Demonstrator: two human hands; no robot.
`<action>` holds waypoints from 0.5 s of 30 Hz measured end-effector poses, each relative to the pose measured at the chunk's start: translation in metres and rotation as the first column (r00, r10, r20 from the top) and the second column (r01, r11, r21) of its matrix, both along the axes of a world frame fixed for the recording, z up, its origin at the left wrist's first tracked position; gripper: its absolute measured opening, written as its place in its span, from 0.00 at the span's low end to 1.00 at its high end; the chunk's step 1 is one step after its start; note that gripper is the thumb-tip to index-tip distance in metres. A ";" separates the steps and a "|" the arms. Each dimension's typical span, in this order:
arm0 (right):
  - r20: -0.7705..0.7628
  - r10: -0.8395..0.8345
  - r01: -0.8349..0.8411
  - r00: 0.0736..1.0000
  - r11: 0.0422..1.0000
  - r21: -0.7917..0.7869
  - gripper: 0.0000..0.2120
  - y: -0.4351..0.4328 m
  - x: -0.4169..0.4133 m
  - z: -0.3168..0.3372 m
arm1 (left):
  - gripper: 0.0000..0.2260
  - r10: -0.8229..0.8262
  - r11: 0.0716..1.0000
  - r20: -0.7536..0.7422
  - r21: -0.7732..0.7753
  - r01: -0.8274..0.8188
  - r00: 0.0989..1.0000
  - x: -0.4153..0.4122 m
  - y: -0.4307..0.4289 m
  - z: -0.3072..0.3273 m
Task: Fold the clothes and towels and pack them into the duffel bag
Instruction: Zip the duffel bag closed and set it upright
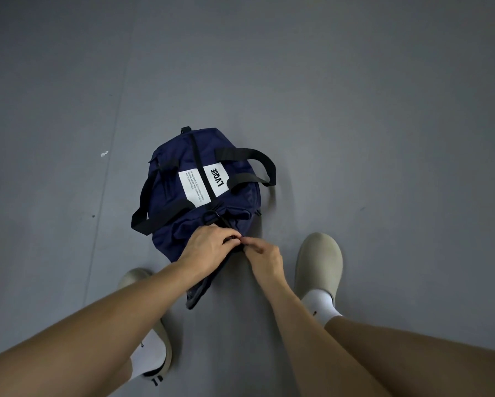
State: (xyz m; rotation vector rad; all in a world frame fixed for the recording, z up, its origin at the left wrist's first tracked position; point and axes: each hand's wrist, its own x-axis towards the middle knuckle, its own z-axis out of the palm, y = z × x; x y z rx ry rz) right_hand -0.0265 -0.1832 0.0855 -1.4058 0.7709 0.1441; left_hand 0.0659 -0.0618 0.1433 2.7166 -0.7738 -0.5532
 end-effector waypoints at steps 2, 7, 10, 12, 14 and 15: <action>-0.039 0.062 -0.068 0.997 0.980 -0.189 0.17 0.006 -0.002 -0.004 | 0.12 0.014 1.000 0.010 0.014 -0.014 1.000 0.000 0.000 -0.001; -0.018 0.051 -0.054 0.999 0.944 -0.325 0.18 0.028 0.001 -0.019 | 0.10 0.059 0.998 -0.034 0.037 -0.058 0.998 0.003 0.005 -0.001; -0.031 0.000 -0.011 1.000 0.931 -0.364 0.12 0.030 0.011 -0.022 | 0.08 0.090 0.996 -0.046 0.019 -0.089 0.995 0.005 0.004 0.000; -0.002 0.029 -0.027 1.000 0.890 -0.455 0.09 0.028 0.015 -0.022 | 0.07 0.107 0.994 -0.046 0.004 -0.107 0.993 0.007 0.003 0.003; 0.046 0.058 -0.022 0.997 0.822 -0.569 0.07 0.026 0.016 -0.020 | 0.06 0.100 0.995 -0.013 0.023 -0.099 0.995 0.008 0.002 0.006; 0.049 0.066 -0.021 0.997 0.788 -0.615 0.07 0.024 0.016 -0.019 | 0.06 0.098 0.994 0.020 0.044 -0.099 0.995 0.008 0.001 0.009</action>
